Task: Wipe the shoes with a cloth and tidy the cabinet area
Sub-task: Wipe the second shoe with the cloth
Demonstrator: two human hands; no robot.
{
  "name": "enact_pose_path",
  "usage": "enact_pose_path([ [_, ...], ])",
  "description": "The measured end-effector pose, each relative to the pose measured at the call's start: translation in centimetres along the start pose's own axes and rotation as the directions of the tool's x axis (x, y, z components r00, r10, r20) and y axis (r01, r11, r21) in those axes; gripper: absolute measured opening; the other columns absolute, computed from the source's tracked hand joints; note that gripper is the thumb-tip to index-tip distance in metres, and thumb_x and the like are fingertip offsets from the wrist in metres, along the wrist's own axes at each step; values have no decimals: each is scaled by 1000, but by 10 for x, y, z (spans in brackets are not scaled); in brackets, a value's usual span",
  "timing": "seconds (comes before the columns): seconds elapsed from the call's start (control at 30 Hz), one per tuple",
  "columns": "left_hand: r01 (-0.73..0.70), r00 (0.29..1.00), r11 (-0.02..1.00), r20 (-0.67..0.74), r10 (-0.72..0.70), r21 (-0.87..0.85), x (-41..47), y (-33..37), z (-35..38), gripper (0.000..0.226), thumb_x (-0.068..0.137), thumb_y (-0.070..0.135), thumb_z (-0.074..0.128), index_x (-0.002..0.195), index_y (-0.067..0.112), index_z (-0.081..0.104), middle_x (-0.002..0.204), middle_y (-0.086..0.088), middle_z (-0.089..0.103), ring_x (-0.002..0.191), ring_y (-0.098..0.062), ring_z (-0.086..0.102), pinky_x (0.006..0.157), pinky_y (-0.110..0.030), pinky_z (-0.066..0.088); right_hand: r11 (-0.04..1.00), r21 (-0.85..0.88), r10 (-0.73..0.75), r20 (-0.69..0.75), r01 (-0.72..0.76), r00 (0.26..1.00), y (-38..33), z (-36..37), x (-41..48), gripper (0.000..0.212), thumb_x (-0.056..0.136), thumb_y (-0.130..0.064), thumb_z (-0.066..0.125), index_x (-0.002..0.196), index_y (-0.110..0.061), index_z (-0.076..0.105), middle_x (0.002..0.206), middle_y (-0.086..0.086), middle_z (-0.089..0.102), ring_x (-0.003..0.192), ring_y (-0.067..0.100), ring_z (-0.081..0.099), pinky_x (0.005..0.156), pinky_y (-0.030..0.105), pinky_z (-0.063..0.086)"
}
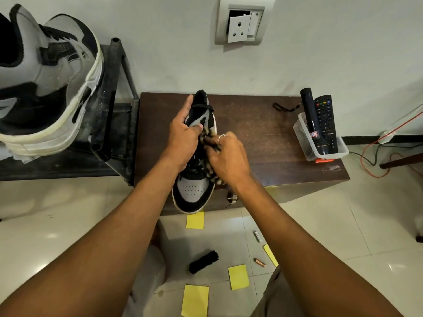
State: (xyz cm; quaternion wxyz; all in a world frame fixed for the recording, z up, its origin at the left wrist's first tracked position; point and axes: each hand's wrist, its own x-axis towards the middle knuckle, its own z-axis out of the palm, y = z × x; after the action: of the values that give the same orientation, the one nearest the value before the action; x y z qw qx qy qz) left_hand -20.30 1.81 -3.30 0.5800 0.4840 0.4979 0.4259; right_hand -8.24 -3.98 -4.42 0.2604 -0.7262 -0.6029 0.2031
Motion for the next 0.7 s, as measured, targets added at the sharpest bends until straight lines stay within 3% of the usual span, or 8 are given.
enact_pose_path([
  [0.13,-1,1000,1000,13,1,-3,-2,0,2,76,94,-11,51,155,31,37,136,2,60,104,-4,69,84,-21,56,1000,0,17,64,-17,998,7,0,-18,31,97,-26,63,126,-19,71,105,-5,52,95,11,59,78,24,47],
  [0.3,-1,999,1000,43,1,-1,-3,2,1,75,94,-11,52,155,30,37,140,0,59,116,-7,65,100,-27,53,999,53,9,-88,-4,996,0,11,-13,28,100,-27,62,126,-21,70,101,-5,48,83,13,61,79,38,58],
  [0.4,10,999,1000,52,-9,-6,-4,4,0,75,94,-12,51,155,29,37,140,1,58,111,-1,65,93,-18,52,995,96,29,-165,-13,986,-3,17,-1,26,100,-27,61,124,-23,71,100,-4,49,80,14,61,77,38,58],
  [0.57,43,998,997,55,-39,-66,-3,2,0,75,94,-13,51,155,27,37,133,1,63,112,-8,68,88,-23,55,966,252,139,-287,-66,948,-6,22,15,24,100,-23,62,121,-18,71,105,-2,55,80,3,55,78,25,53],
  [0.63,48,998,996,43,-44,-78,-2,0,0,74,94,-14,49,155,25,37,129,2,66,112,-10,68,90,-25,55,947,303,197,-275,-110,941,-8,22,20,25,100,-21,62,123,-15,70,109,-2,55,81,-1,53,74,10,45],
  [0.7,47,999,994,31,-44,-100,-1,-1,1,72,95,-13,49,155,24,37,132,-2,66,117,-13,66,98,-30,54,947,291,197,-198,-134,960,-6,14,22,28,100,-22,62,126,-14,70,114,0,58,91,2,57,78,5,41],
])
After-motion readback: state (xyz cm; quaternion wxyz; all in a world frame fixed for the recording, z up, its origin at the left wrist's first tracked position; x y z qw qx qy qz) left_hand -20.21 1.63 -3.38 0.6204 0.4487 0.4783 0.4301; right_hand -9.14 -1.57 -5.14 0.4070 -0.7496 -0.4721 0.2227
